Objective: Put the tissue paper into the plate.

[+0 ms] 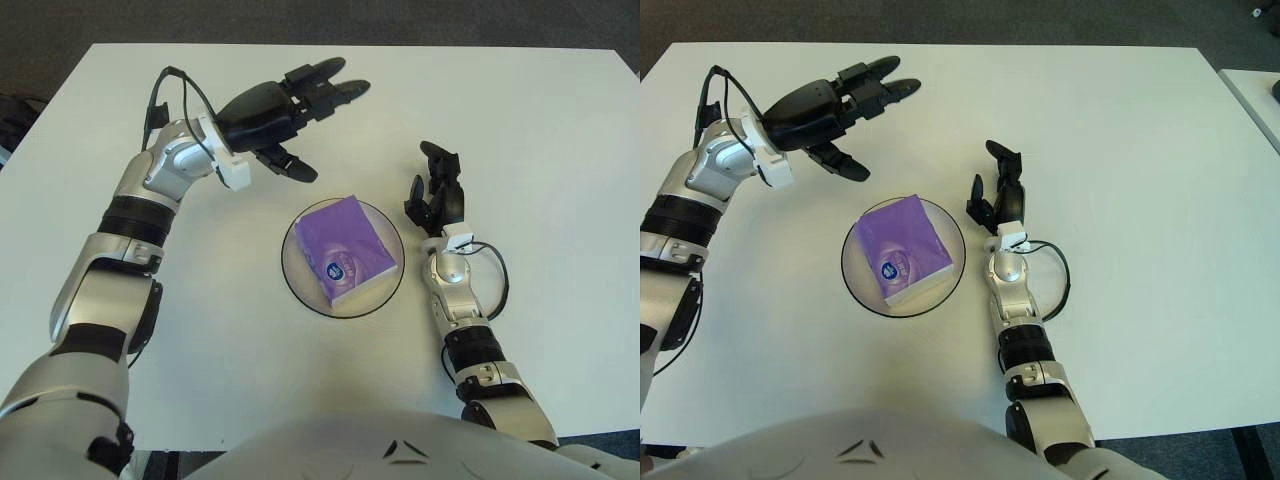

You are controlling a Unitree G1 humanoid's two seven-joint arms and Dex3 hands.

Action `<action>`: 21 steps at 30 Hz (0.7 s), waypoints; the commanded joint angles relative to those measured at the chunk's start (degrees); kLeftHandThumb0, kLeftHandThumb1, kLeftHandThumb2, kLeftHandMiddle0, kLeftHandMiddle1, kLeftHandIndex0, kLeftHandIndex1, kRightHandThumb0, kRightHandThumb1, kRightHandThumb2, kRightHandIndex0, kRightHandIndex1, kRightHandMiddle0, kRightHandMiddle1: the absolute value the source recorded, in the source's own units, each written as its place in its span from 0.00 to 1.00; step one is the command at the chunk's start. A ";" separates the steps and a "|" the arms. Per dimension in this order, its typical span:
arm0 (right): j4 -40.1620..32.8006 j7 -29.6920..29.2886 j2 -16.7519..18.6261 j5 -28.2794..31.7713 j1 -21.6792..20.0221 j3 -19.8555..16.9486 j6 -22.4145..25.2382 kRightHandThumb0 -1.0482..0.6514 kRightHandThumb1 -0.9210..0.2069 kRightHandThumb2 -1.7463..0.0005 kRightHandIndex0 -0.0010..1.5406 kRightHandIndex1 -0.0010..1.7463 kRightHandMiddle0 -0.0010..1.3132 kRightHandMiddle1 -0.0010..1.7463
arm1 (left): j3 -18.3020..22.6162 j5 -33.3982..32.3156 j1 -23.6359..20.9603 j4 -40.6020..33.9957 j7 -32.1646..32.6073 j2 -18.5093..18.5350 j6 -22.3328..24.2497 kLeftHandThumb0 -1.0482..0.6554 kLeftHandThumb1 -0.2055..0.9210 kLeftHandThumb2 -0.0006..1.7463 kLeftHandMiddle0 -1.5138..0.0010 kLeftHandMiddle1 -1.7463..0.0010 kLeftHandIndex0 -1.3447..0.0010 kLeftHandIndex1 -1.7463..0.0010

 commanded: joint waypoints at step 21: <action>12.90 2.05 1.28 0.80 11.34 -0.59 4.56 0.20 0.00 0.52 0.17 0.15 0.00 0.49 | 6.81 -17.51 7.71 -2.84 3.56 -11.87 24.94 0.14 1.00 0.63 1.00 1.00 1.00 0.94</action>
